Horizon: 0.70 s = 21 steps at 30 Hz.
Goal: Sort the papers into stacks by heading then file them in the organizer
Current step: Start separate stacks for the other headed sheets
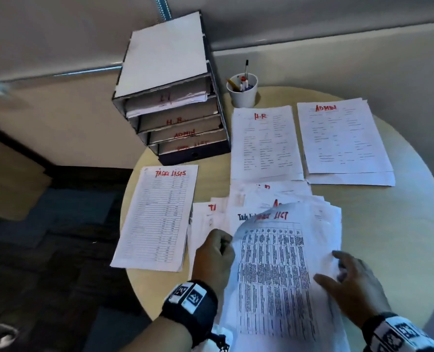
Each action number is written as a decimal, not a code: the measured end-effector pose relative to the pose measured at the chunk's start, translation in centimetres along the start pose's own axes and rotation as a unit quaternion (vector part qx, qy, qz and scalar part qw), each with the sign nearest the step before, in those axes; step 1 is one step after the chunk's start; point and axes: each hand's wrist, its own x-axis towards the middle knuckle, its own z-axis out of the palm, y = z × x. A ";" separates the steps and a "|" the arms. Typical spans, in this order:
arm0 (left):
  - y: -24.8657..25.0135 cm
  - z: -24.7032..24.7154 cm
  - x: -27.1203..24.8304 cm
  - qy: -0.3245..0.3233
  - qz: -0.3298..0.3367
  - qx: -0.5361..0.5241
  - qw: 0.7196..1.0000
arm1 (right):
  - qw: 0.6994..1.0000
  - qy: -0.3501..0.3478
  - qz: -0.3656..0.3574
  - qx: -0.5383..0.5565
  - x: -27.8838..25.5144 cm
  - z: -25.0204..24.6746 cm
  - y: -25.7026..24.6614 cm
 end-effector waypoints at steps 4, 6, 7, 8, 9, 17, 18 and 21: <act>0.8 0.8 1.7 0.011 -0.112 -0.150 0.982 | 1.000 -0.003 0.002 -0.015 0.0 0.3 0.1; 1.5 0.7 2.2 -0.001 -0.110 -0.139 0.984 | 0.999 0.032 0.023 0.009 0.3 0.2 0.0; 1.9 0.8 2.0 -0.021 -0.101 -0.129 0.986 | 0.999 0.042 0.028 0.018 0.3 0.0 0.2; 2.3 0.6 1.9 -0.048 -0.081 -0.108 0.990 | 0.998 0.049 0.019 0.030 0.6 -0.1 0.0; 2.9 0.5 1.3 -0.090 -0.065 -0.082 0.990 | 0.997 0.054 0.008 0.049 0.5 -0.3 0.0; 3.5 -0.2 -0.7 -0.332 -0.013 -0.055 0.942 | 0.946 -0.039 -0.008 0.320 0.2 -3.1 1.3; 3.1 -0.3 -0.4 -0.340 0.008 -0.012 0.940 | 0.939 -0.055 -0.011 0.338 -0.3 -3.7 1.7; 2.7 0.2 1.3 -0.242 0.081 0.162 0.953 | 0.919 -0.092 -0.004 0.384 -1.4 -4.4 4.0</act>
